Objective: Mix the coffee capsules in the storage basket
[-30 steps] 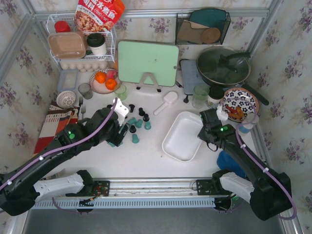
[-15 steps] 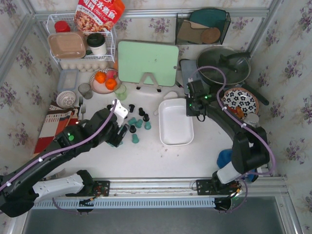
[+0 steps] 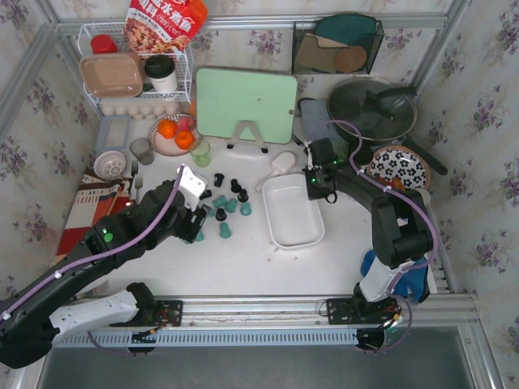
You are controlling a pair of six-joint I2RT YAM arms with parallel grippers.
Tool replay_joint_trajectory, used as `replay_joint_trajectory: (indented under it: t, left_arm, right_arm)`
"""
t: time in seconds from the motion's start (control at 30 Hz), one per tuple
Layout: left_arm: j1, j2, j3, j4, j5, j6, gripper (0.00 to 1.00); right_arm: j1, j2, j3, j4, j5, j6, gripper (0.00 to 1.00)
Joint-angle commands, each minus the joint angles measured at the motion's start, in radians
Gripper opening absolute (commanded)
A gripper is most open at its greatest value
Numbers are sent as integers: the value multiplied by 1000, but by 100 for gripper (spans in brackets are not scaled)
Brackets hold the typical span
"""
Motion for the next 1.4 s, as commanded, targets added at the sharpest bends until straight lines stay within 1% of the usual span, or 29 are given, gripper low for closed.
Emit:
replay_joint_trajectory:
  t: [0.0, 0.13, 0.27, 0.37, 0.5, 0.57, 0.63, 0.77, 0.9, 1.03, 1.07, 1.1, 1.27, 1.37]
  left_arm:
    - [1, -16, -9, 39, -32, 10, 75]
    - [4, -20, -14, 47, -36, 13, 75]
    - [18, -16, -11, 53, -20, 12, 75]
    - [35, -13, -9, 55, 2, 7, 75]
    - [45, -20, -8, 53, 19, 2, 75]
    - [48, -25, -8, 55, 28, 1, 75]
    - [54, -29, -7, 57, 43, 1, 75]
    - [73, -36, -7, 57, 64, -5, 75]
    - [78, -40, -7, 57, 65, -11, 75]
    - [82, -23, -2, 54, 59, -23, 75]
    - [83, -17, -1, 56, 57, -25, 75]
    - [85, -12, 0, 57, 56, -25, 75]
    - [87, 35, 1, 60, 29, -31, 75]
    - [86, 90, 14, 21, 2, -111, 75]
  right_arm:
    - [-27, 7, -19, 130, -22, 42, 0]
    - [-52, 5, -26, 164, -11, 64, 0]
    - [-56, 24, -15, 162, 6, 67, 9]
    - [-57, 37, -15, 162, 19, 69, 22]
    - [-57, 17, -24, 161, 34, 77, 47]
    - [-57, -5, -25, 156, 41, 80, 55]
    - [-57, -29, -19, 142, 51, 82, 61]
    - [-57, -96, 2, 110, 65, 84, 68]
    - [-54, -202, 35, 107, 101, 95, 75]
    - [-19, -339, 22, 183, 208, 104, 85]
    - [-8, -380, 3, 224, 236, 102, 97]
    - [4, -410, -19, 266, 249, 99, 99]
    - [31, -558, -175, 473, 288, 104, 100]
    - [30, -613, -277, 594, 309, 116, 100]
